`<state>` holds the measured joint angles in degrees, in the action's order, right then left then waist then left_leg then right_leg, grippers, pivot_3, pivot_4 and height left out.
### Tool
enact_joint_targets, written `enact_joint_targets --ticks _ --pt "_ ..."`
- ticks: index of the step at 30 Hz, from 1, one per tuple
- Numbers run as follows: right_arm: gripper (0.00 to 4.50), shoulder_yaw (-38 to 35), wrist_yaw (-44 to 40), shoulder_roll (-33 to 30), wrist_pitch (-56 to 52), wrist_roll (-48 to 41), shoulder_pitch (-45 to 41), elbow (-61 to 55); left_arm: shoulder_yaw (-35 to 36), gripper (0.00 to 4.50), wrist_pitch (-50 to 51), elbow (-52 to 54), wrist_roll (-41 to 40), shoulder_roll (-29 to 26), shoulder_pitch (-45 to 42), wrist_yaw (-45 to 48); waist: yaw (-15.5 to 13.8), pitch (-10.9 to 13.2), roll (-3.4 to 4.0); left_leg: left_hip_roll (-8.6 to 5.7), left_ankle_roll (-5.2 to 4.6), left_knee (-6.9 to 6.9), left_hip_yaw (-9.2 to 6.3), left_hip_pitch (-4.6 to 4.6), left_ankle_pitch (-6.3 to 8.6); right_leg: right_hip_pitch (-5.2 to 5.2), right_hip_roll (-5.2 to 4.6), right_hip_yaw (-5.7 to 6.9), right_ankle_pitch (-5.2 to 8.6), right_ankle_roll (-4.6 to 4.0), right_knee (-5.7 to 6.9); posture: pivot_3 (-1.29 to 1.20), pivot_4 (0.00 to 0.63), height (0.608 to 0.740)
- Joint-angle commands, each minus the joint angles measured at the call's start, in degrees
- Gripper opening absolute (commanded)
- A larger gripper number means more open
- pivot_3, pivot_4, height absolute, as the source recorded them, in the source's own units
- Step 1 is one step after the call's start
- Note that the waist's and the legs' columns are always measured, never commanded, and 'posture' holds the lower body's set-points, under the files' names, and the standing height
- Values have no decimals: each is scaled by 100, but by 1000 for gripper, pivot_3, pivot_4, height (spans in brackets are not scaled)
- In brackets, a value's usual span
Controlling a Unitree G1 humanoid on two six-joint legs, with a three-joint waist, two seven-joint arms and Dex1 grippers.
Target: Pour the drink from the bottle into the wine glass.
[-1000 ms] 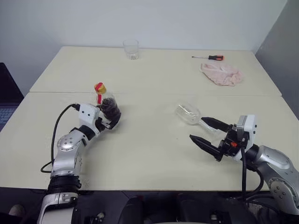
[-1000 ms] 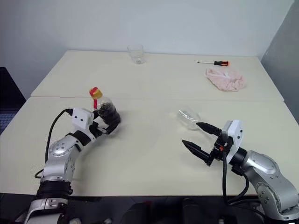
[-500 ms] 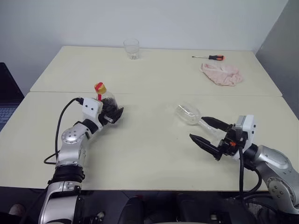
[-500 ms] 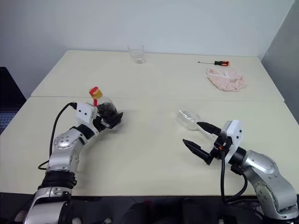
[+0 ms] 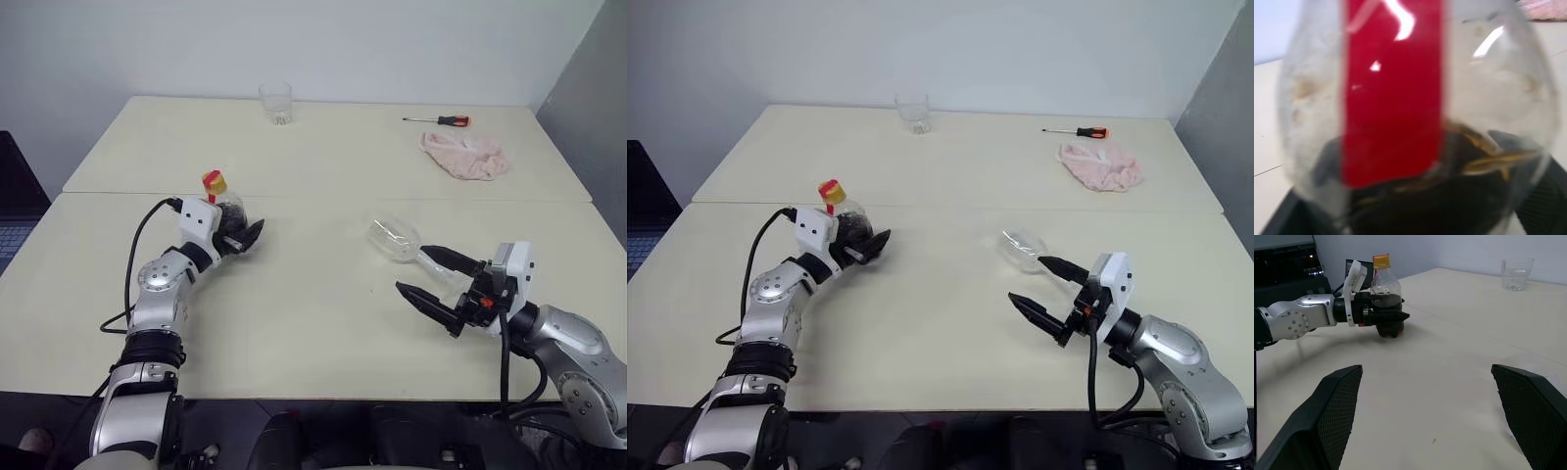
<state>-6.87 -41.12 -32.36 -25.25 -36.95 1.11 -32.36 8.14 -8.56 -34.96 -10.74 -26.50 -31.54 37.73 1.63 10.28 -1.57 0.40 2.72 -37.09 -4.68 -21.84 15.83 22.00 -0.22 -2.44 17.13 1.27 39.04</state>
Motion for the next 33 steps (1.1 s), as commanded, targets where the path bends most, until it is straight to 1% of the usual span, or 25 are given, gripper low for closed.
enact_joint_targets --ticks 1,3,6,8,16,21,25,29,33 --pt "4500 -34 10 33 161 37 -22 -103 51 2998 -161 58 -57 -2 -96 54 0 0 0 0 0 0 0 0 0 0 0 0 0 0 0 0 150 740" --pt "4500 -27 15 37 165 44 -26 -101 61 2467 -170 73 -59 -7 -87 66 0 0 0 0 0 -1 0 0 0 0 0 -1 0 0 0 0 150 740" --pt "4500 -22 11 39 174 60 -51 -77 85 2042 -161 92 -62 -21 -84 40 0 0 0 0 0 -1 0 -1 0 0 0 -1 0 0 -1 0 150 740" --pt "4500 -31 13 35 166 53 -58 -76 99 1917 -154 101 -69 -33 -80 34 0 0 0 0 0 -1 0 -1 0 0 0 0 0 0 0 0 150 740" --pt "4500 -40 20 24 145 42 -99 -70 126 1814 -137 127 -73 -60 -52 11 0 0 0 0 0 -2 0 -1 0 0 0 0 0 -1 1 0 150 740" --pt "4500 -50 88 42 157 84 -258 -13 0 1702 150 471 -153 -54 76 244 2 0 0 0 0 -4 0 -1 0 0 0 -1 -1 -1 2 0 150 740" --pt "4500 6 368 75 -137 8 -797 93 -1 1702 1063 1233 -594 139 190 369 3 0 0 -1 1 -10 -5 -1 -1 0 -1 -2 -2 -2 7 0 150 740" --pt "4500 199 594 207 -361 21 -1552 283 -214 1702 1605 1882 -754 302 228 514 4 0 0 1 2 -17 -8 -4 -1 0 1 1 -5 -7 8 0 150 740" --pt "4500 494 769 415 -457 209 -2234 630 -360 1702 2084 2268 -971 435 137 712 6 0 0 2 4 -17 -6 -4 -3 1 2 3 -7 -10 9 0 150 740"
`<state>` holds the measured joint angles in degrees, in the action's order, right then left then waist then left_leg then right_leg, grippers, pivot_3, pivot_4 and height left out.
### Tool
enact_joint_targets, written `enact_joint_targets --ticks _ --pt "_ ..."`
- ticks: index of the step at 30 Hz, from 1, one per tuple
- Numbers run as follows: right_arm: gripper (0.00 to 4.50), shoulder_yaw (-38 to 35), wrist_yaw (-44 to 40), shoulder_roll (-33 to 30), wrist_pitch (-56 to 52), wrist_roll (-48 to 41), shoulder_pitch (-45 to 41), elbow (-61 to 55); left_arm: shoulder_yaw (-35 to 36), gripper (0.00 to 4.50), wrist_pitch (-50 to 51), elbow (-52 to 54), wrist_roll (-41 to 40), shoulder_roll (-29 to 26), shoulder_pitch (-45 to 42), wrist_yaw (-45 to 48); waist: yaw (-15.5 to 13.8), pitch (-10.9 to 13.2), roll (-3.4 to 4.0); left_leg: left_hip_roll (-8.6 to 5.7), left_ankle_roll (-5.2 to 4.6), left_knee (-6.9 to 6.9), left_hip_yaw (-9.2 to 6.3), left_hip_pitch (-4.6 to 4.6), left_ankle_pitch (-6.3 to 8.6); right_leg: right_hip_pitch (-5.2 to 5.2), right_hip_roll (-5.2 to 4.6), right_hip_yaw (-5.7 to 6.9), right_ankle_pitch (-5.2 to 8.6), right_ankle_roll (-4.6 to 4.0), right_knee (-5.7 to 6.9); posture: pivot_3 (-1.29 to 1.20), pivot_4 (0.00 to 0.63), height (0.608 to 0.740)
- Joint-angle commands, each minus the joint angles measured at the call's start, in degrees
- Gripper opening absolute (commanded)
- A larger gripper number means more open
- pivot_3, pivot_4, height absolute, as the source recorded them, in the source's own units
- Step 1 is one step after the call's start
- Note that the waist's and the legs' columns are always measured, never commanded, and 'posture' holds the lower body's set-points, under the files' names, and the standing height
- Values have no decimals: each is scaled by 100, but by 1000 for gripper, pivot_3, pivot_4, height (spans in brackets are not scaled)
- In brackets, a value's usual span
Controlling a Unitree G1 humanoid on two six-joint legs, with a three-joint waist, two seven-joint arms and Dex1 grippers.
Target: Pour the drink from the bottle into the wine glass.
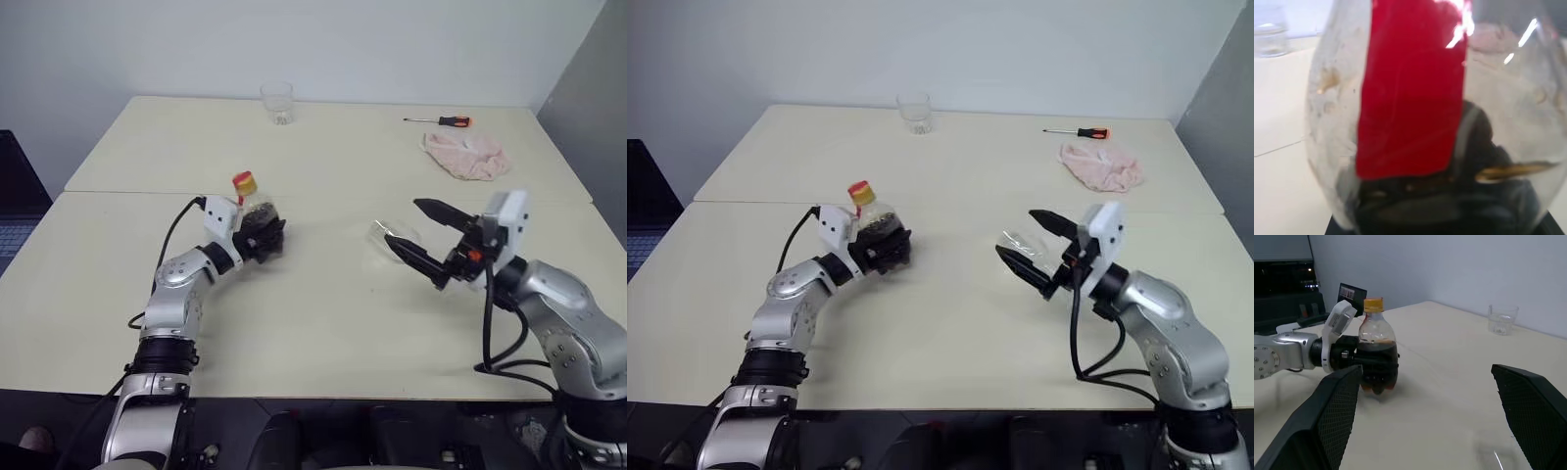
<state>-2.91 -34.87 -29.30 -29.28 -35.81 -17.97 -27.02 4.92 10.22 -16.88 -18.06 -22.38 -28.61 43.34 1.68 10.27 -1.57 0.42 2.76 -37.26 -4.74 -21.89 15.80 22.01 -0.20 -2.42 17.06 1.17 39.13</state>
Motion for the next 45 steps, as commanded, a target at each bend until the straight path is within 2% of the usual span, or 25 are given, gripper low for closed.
enact_joint_targets --ticks 1,14,30,45 --pt "4500 140 182 168 -91 118 -465 164 -69 1702 289 515 -275 41 -183 198 5 0 0 0 0 0 0 -1 0 1 0 0 0 0 0 0 150 740" --pt "4500 506 327 754 -279 390 -1682 941 -665 1702 470 529 -253 145 -583 1067 8 0 0 0 2 0 2 -13 -1 18 -1 -7 -2 -3 -1 0 150 740" --pt "4500 605 47 1009 -572 251 -2149 1158 -1093 1702 -925 -631 268 60 -1087 2293 14 -1 2 1 0 -1 4 -20 -1 25 0 -4 -3 -5 1 0 150 740" --pt "4500 655 -314 1106 -780 202 -2396 1374 -1099 1702 -1477 -1266 373 241 -1497 2483 17 0 2 1 -1 -3 3 -21 -1 27 0 -5 -3 -5 2 0 150 740"
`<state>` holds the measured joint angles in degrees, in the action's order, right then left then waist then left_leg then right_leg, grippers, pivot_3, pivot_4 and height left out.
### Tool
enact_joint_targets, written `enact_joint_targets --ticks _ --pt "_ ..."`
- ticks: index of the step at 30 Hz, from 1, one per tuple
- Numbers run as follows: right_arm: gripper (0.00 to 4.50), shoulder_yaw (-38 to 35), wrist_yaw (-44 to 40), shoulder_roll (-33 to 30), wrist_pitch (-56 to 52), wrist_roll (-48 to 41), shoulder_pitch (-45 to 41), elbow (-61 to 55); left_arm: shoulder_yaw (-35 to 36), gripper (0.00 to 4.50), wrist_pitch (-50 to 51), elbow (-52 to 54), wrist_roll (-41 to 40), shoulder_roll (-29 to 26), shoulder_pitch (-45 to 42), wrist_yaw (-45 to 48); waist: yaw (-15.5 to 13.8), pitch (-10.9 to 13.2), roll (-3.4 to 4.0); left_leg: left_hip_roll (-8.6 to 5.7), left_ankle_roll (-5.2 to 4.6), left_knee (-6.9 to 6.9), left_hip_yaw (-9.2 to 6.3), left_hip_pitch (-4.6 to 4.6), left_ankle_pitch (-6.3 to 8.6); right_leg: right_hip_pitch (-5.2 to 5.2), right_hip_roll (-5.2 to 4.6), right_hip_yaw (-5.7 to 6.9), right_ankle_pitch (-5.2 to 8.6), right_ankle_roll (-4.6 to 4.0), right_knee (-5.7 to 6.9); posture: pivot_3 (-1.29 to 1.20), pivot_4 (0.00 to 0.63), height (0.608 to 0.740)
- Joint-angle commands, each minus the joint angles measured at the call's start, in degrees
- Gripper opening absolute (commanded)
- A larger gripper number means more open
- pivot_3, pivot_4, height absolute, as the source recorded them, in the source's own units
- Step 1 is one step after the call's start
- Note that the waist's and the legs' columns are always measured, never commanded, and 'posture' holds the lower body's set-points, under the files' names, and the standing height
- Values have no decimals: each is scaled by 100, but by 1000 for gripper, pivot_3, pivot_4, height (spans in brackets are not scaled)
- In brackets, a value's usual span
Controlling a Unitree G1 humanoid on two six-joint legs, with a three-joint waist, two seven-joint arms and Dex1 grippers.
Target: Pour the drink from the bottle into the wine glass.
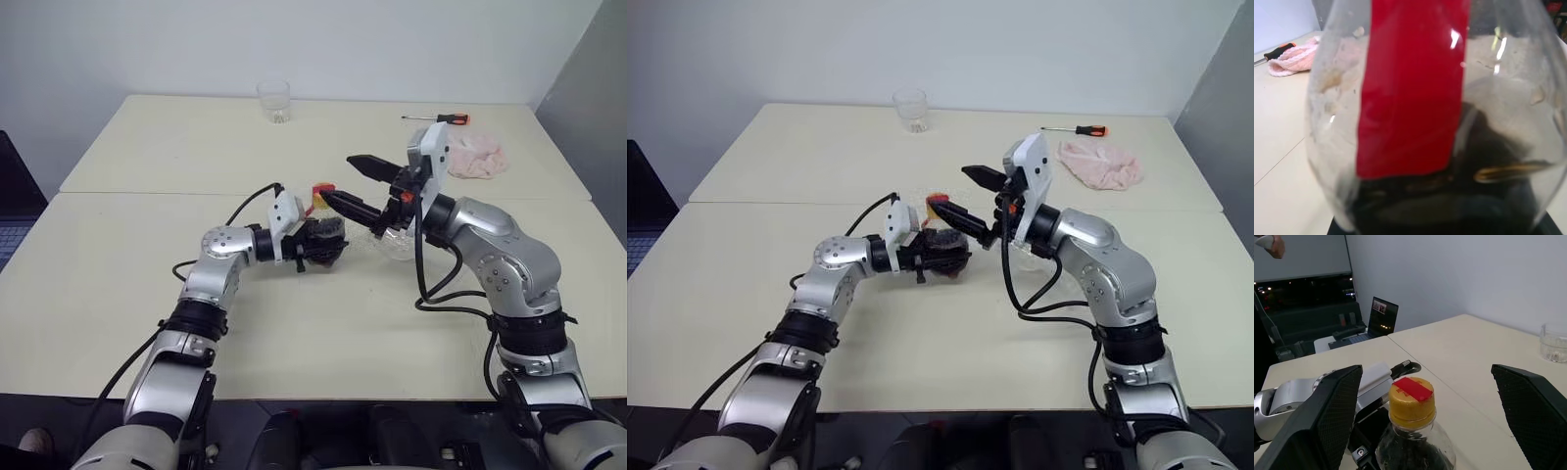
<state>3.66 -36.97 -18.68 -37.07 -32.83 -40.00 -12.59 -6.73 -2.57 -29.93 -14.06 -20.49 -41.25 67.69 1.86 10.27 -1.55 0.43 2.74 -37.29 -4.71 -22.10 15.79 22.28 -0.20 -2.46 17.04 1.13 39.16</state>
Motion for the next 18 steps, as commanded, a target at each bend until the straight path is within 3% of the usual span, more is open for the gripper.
enact_joint_targets --ticks 1,18 --pt "4500 -5 -113 55 -6 -90 -204 -52 74 1702 -214 15 -26 65 -252 56 -1 0 0 0 0 0 -1 0 0 0 0 0 0 0 0 0 150 740" --pt "4500 48 -213 350 275 188 -425 479 101 1702 -196 -93 -44 287 -472 85 2 0 0 0 0 -4 -1 -1 0 3 1 0 0 0 10 0 150 740"
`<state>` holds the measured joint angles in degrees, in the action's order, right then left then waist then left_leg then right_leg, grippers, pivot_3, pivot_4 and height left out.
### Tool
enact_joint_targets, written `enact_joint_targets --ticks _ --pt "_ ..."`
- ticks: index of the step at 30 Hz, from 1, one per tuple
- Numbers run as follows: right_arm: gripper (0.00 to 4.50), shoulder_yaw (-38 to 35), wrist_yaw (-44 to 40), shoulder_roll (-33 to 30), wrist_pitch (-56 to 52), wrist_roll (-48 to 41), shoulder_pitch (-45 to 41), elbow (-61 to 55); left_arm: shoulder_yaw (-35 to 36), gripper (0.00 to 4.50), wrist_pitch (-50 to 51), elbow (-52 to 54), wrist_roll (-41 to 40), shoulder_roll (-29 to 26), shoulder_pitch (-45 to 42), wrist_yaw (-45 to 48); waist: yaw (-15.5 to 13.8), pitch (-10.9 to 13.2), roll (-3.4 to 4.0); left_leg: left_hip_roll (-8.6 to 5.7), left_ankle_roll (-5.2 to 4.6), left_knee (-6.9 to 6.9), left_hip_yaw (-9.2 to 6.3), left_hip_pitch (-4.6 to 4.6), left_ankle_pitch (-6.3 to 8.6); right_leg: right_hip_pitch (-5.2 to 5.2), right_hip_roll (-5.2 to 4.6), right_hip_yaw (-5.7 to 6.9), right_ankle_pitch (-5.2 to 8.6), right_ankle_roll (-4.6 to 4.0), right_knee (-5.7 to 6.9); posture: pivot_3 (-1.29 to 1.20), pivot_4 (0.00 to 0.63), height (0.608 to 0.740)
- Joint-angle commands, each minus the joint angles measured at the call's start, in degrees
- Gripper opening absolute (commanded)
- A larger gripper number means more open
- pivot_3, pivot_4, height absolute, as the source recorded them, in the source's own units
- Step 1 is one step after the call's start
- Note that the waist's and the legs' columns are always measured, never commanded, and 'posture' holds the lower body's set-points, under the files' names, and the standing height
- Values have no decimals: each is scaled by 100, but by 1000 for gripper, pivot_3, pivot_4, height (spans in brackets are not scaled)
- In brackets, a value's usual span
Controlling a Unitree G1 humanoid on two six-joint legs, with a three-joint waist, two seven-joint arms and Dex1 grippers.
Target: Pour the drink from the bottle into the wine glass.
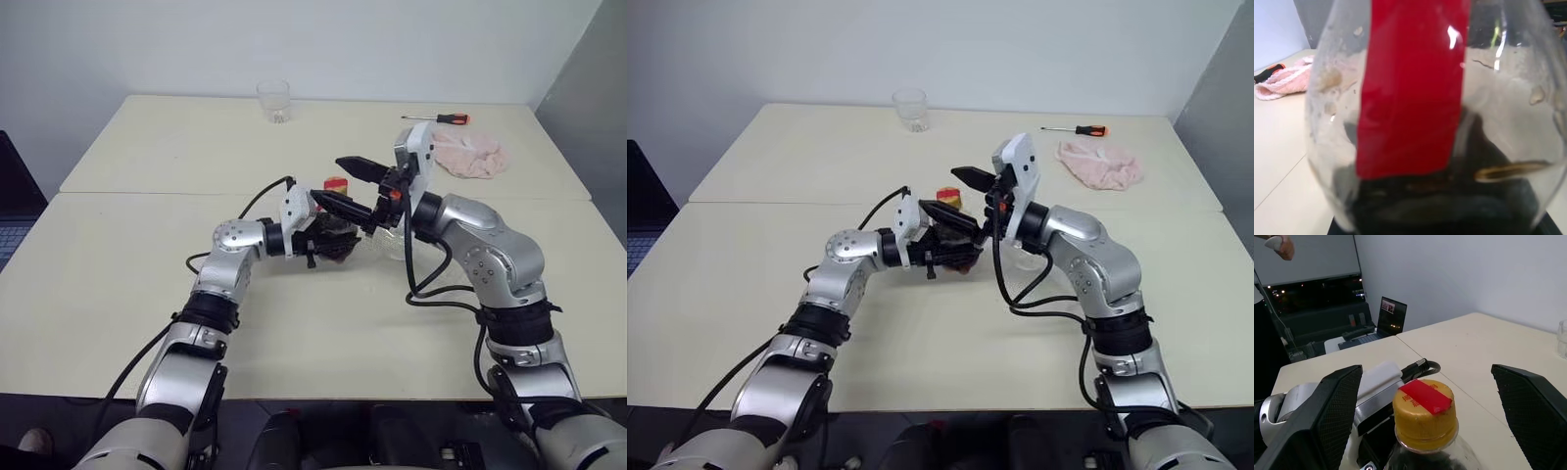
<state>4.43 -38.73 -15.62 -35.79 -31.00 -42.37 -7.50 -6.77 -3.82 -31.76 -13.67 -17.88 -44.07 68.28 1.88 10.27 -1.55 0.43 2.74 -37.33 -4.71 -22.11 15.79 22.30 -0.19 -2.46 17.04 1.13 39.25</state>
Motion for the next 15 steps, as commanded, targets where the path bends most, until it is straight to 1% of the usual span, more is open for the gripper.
enact_joint_targets --ticks 1,9,10,11,15 --pt "4500 -34 -41 65 160 24 -201 -4 106 1702 -78 81 -81 29 -198 28 0 0 0 0 0 -2 0 0 0 0 0 0 0 0 3 0 150 740" --pt "4500 -61 -43 208 196 61 -320 203 119 1702 -94 61 -83 32 -222 21 -1 1 1 -1 -1 -50 -3 -7 1 1 2 0 0 0 36 0 150 740" --pt "4125 -61 -47 220 205 65 -328 221 118 1699 -98 58 -82 31 -226 26 0 1 2 -2 -2 -56 -3 -7 1 1 2 0 0 0 43 0 150 740" --pt "3923 -62 -53 229 216 72 -336 238 117 1699 -100 56 -81 31 -231 29 0 1 2 -3 -2 -60 -3 -7 1 1 2 0 0 0 49 0 150 740" --pt "2472 -66 -62 244 248 89 -353 280 120 1699 -110 32 -78 33 -272 32 0 1 2 -3 -2 -63 -2 -6 1 2 6 4 1 0 60 0 150 740"
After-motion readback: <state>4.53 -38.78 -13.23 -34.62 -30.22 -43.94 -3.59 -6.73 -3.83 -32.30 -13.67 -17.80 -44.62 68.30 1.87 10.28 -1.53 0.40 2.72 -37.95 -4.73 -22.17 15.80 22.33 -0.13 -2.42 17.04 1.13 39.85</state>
